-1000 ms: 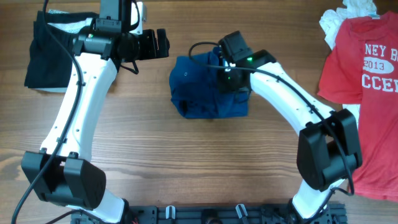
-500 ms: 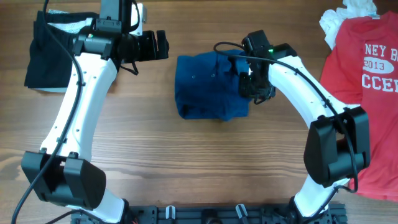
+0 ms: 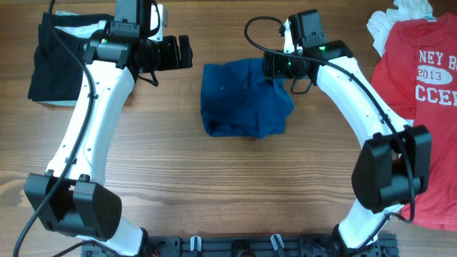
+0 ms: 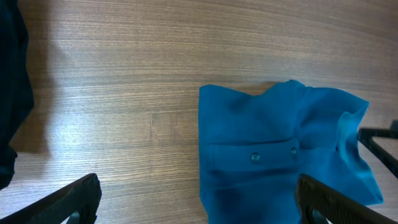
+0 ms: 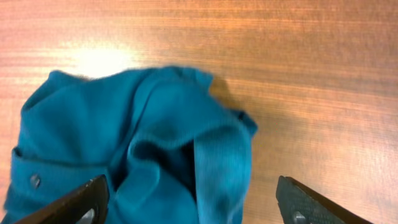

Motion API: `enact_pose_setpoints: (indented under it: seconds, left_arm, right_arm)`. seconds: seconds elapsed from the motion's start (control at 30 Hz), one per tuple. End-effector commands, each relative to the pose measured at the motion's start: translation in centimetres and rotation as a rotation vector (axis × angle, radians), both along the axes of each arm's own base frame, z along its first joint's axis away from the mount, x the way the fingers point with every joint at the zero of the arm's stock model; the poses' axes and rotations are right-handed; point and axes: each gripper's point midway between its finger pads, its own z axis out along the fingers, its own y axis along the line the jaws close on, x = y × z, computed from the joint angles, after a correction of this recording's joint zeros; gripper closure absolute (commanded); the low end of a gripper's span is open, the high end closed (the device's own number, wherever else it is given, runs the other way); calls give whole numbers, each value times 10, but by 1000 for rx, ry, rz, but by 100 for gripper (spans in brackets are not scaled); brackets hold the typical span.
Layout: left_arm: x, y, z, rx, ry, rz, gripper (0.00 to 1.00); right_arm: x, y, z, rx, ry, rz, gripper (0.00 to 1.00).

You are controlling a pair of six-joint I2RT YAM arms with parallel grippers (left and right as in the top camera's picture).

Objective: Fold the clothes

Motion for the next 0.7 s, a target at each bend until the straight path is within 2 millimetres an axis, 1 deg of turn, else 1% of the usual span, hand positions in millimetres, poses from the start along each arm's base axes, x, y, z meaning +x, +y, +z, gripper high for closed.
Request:
enact_pose_setpoints:
  seconds: [0.0,0.03,0.07,0.13,0.17,0.2,0.27,0.3,0.33,0.5,0.63,0.67]
  left_arm:
    - [3,2,-2,17,-2,-6,0]
    - [3,2,-2,17,-2,-6,0]
    - [3,2,-2,17,-2,-6,0]
    - [3,2,-2,17,-2,-6,0]
    - [3,2,-2,17,-2,-6,0]
    - [3,2,-2,17,-2,-6,0]
    - [3,2,-2,17,-1,-6,0]
    - [3,2,-2,17,-1,-6,0]
    - [3,2,-2,17,-1,-6,0]
    - [3,2,-2,17,-1,-6,0]
    - [3,2,-2,17,-1,-6,0]
    - [3,2,-2,17,0,-6,0]
  right_arm:
    - [14,-12,-37,-18,43,4,20]
    - [18,-19,-51,-15,60,-12,24]
    - [20,-24,-58,-9,70,-20,25]
    - [22,-27,-68,19,88,-16,32]
    - [23,-28,-72,37,97,-15,39]
    - [23,-29,-73,46,100,-17,47]
    - [23,-35,-73,51,104,-32,80]
    - [24,-38,-71,57,104,-37,89]
    - [24,-43,-70,62,107,-51,96]
    - [25,-79,-71,81,127,-122,96]
    - [22,-96,-73,80,148,-151,96]
    - [19,-98,-74,79,160,-155,91]
